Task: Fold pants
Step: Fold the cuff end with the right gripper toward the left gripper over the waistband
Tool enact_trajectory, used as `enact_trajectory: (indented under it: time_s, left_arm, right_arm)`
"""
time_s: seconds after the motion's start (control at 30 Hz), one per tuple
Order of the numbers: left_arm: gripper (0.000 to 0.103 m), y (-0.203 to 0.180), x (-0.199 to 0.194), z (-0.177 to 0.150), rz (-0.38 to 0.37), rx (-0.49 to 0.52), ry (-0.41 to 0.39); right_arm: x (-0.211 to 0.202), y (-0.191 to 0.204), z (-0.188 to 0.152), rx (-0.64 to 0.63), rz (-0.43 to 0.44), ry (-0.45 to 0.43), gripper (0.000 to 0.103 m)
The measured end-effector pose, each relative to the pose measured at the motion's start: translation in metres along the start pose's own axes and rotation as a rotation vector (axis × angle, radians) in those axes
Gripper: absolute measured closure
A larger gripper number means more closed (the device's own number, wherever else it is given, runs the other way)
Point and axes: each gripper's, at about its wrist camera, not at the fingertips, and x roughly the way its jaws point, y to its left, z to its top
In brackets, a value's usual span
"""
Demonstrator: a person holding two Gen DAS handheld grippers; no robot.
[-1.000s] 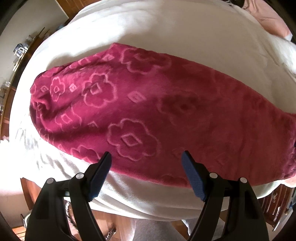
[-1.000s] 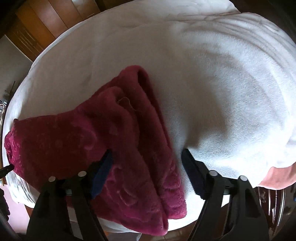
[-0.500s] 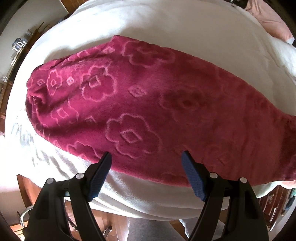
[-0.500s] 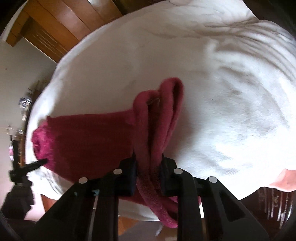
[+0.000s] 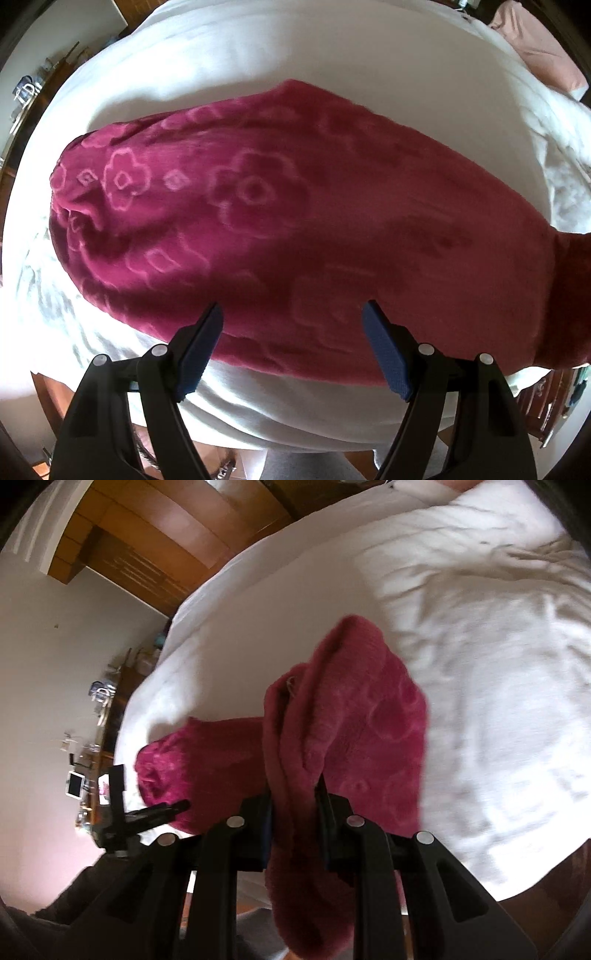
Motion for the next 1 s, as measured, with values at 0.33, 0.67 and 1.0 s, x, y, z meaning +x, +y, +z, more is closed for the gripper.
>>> enact_trajectory:
  time_s: [0.33, 0.67, 1.0]
  left_arm:
    - [0.026, 0.091, 0.027, 0.024, -0.006, 0.002, 0.038]
    - [0.026, 0.17, 0.053, 0.044, -0.01, -0.01, 0.076]
    - [0.026, 0.192, 0.067, 0.081, -0.044, 0.02, 0.075]
  right_arm:
    - [0.098, 0.097, -0.01, -0.003, 0.04, 0.105, 0.083]
    - [0.192, 0.137, -0.019, 0.029, -0.001, 0.2, 0.083]
    - [0.227, 0.166, -0.014, 0.0, -0.003, 0.253, 0.083]
